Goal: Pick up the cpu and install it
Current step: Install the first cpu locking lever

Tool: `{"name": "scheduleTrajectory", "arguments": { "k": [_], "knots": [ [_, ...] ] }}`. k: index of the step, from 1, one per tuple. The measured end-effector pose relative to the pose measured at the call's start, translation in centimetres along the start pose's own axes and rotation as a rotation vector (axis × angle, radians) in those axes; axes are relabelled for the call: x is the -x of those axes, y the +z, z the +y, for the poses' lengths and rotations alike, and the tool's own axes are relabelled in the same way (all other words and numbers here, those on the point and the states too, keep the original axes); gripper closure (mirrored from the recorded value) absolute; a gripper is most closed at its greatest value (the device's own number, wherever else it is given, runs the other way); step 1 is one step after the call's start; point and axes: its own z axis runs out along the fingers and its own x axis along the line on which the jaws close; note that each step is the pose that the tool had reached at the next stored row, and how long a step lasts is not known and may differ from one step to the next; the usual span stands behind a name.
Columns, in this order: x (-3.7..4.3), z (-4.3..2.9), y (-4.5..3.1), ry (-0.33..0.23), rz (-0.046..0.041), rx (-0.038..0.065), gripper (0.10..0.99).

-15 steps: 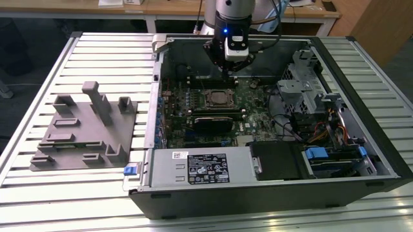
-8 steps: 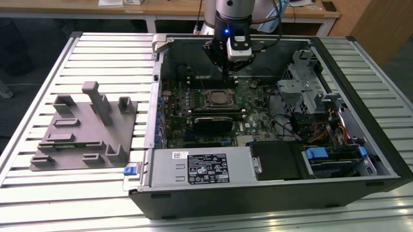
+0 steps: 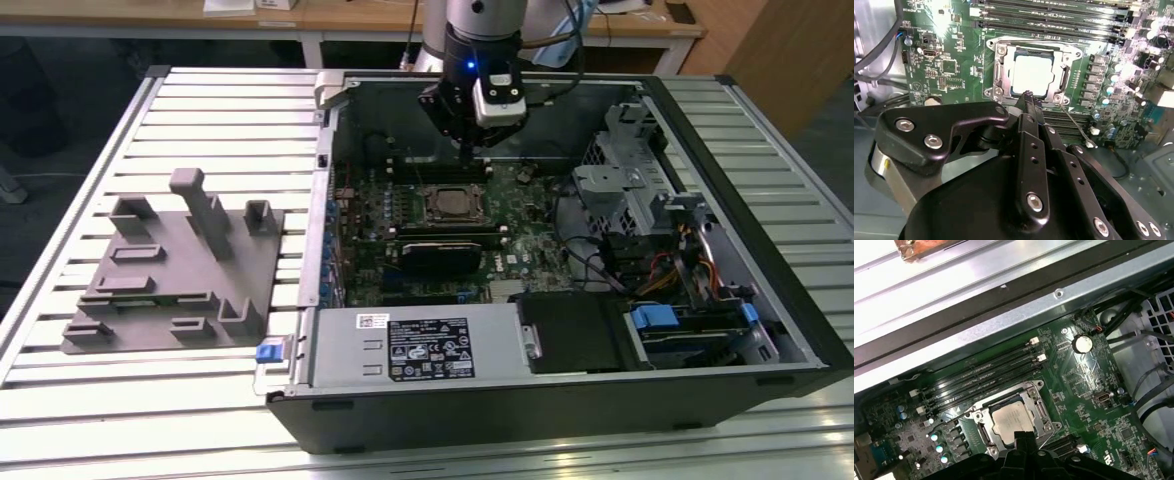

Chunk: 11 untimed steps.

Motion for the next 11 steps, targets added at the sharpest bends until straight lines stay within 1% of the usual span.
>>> {"name": "scheduleTrajectory", "arguments": {
  "k": [5,11],
  "knots": [
    [0.0,0.0,0.0,-0.049,0.0004,0.001,0.98],
    [0.0,0.0,0.02,-0.152,0.0007,0.003,0.98]
  ]
}}
